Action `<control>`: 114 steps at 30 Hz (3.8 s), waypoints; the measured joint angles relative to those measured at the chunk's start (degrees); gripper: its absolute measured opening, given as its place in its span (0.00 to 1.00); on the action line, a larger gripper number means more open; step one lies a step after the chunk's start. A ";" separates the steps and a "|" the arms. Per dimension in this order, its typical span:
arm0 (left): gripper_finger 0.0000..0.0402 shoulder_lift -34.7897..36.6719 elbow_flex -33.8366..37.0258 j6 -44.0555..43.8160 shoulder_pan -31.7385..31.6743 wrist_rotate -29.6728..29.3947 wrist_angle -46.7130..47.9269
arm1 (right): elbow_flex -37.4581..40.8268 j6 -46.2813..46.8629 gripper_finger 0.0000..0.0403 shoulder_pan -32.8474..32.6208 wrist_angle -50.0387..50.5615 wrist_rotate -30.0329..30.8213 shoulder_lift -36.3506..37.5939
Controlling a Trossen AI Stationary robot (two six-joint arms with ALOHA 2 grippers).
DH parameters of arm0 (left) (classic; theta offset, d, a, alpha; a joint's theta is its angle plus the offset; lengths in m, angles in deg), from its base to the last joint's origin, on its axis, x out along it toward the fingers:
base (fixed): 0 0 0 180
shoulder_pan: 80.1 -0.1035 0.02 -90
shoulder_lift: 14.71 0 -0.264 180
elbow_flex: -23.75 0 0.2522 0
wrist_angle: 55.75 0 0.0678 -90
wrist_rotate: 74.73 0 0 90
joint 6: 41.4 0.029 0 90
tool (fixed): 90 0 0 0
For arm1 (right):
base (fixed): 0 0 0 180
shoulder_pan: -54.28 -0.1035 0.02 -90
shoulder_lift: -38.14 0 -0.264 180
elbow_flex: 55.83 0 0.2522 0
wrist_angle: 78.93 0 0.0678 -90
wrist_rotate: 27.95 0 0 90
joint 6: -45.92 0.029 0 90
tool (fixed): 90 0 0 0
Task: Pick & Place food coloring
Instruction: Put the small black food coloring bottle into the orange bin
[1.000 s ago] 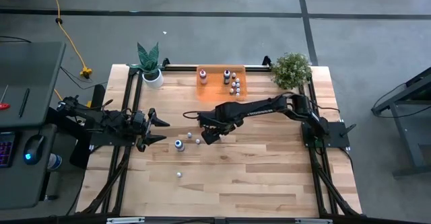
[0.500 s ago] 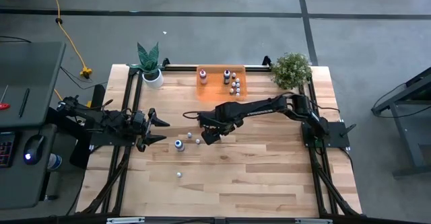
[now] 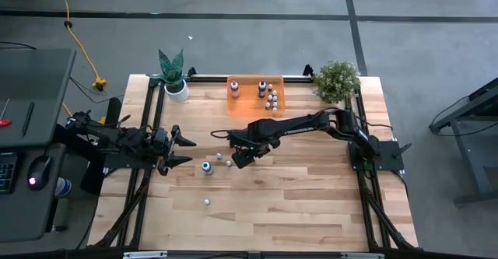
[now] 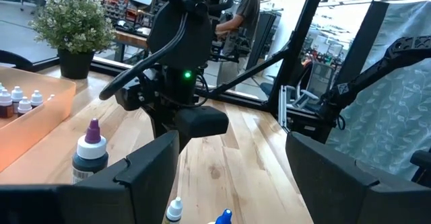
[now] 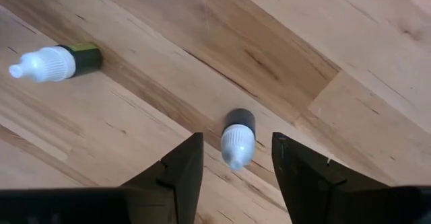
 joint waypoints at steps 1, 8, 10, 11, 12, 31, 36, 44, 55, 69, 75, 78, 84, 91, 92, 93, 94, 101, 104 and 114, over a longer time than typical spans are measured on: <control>0.68 0.00 0.00 0.00 0.00 0.00 0.00 | 0.00 0.00 0.40 0.00 0.06 0.01 0.00; 0.68 0.00 0.00 0.00 -0.02 0.00 0.00 | 0.02 -0.20 0.32 0.00 0.51 -0.37 0.00; 0.68 0.00 0.00 0.00 0.00 0.00 0.00 | 0.02 -0.38 0.30 0.00 0.68 -0.72 0.00; 0.68 -0.01 0.00 0.00 -0.02 0.00 0.00 | 0.02 -0.42 0.29 0.00 0.72 -0.72 0.00; 0.68 0.00 0.00 0.00 0.00 0.00 0.00 | 0.02 -0.45 0.28 0.00 0.72 -0.73 0.00; 0.68 0.00 0.00 0.00 -0.01 0.00 0.00 | 0.02 -1.56 0.09 0.00 0.83 -1.35 0.00; 0.68 0.00 0.00 0.00 -0.02 0.00 0.00 | 0.02 -1.64 0.11 0.00 0.83 -1.33 0.00; 0.68 0.00 0.00 0.00 -0.01 0.00 0.00 | 0.02 -2.50 0.09 -0.02 0.85 -1.30 0.00; 0.68 0.00 0.00 0.00 0.00 0.00 0.00 | -0.61 -2.92 0.09 -0.02 0.90 -0.90 0.02; 0.68 0.00 0.00 0.00 -0.02 0.00 0.00 | -16.18 -6.41 0.09 -1.22 14.09 0.55 1.86; 0.68 0.00 0.00 0.00 -0.02 0.00 0.00 | -26.93 -8.78 0.09 -2.39 21.56 4.90 1.92; 0.68 0.00 0.00 0.00 0.00 0.00 0.00 | -31.93 -9.23 0.09 -2.93 24.49 7.34 1.92; 0.68 0.00 0.00 0.00 0.00 0.00 0.00 | -26.75 -16.54 0.09 -5.07 20.86 12.90 7.74; 0.68 0.00 0.00 0.00 0.00 0.00 0.00 | -15.23 -17.70 0.09 -7.74 11.35 29.96 15.43; 0.68 0.00 0.00 0.00 0.00 0.00 0.02 | -12.73 -17.62 0.09 -7.91 8.42 31.12 16.87; 0.68 0.00 0.00 0.00 -0.01 0.00 0.00 | -9.87 -17.68 0.09 -8.09 4.93 32.25 18.26; 0.68 -0.01 0.00 0.00 -0.02 0.00 0.00 | -6.76 -18.02 0.09 -8.34 1.11 33.51 19.59; 0.68 0.00 0.00 0.00 -0.02 0.00 0.00 | 18.11 -27.25 0.09 -10.94 -37.06 41.78 28.19; 0.68 0.00 0.00 0.00 -0.02 0.00 0.00 | 28.13 -31.62 0.09 -11.74 -56.33 41.88 29.88; 0.68 0.00 0.00 0.00 -0.01 0.00 0.00 | 42.84 -35.40 0.09 -12.90 -85.08 46.53 30.55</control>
